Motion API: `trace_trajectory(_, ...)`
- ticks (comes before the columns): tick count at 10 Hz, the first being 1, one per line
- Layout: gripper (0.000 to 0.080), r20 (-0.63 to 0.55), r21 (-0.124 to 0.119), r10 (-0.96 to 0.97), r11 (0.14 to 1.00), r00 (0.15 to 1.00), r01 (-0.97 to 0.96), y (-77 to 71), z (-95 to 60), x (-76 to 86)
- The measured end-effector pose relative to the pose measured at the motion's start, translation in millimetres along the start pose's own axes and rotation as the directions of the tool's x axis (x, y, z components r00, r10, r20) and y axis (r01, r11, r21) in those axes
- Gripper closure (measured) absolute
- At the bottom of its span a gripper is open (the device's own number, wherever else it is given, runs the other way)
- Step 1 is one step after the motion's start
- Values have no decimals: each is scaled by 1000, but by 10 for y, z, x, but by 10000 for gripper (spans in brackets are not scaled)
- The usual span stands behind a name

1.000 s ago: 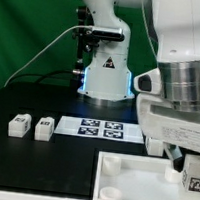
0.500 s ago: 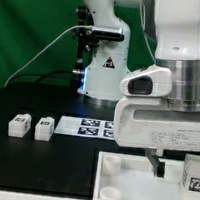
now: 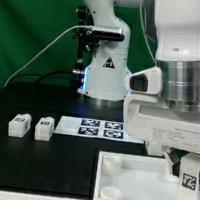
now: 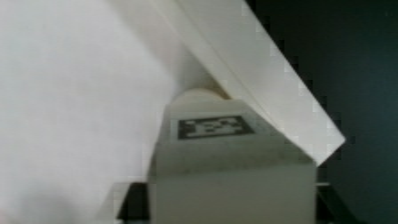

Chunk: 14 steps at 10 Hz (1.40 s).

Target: Assemble one leg

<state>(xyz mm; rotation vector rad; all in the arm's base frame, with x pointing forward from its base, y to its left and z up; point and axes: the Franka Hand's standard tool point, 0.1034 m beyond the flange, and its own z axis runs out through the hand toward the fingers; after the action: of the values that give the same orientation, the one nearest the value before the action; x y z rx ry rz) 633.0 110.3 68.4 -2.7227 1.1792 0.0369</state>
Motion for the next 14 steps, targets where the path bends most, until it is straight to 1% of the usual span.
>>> trace_trajectory(1,505,5,-3,187,982,982,-187,-8,-32,26)
trace_trajectory(2,505,4,-6,426,905,905,-426,-1,-35,26)
trace_trajectory(3,505,5,-6,630,776,776,-630,5,-23,12)
trace_trajectory(4,505,18,9,790,613,613,-790,1,11,-14)
trace_trajectory(5,505,38,33,869,493,494,-869,17,30,-31)
trace_trajectory(6,505,37,37,903,426,427,-904,16,27,-33)
trace_trajectory(7,505,35,37,910,413,414,-910,17,27,-31)
trace_trajectory(8,505,34,37,897,440,441,-897,19,29,-32)
trace_trajectory(9,392,33,38,882,469,471,-882,18,33,-36)
trace_trajectory(10,257,33,37,880,473,474,-880,13,35,-44)
trace_trajectory(11,257,19,32,780,624,625,-780,7,43,-76)
trace_trajectory(12,172,7,20,639,769,769,-639,1,37,-93)
trace_trajectory(14,157,0,23,515,857,857,-515,9,39,-78)
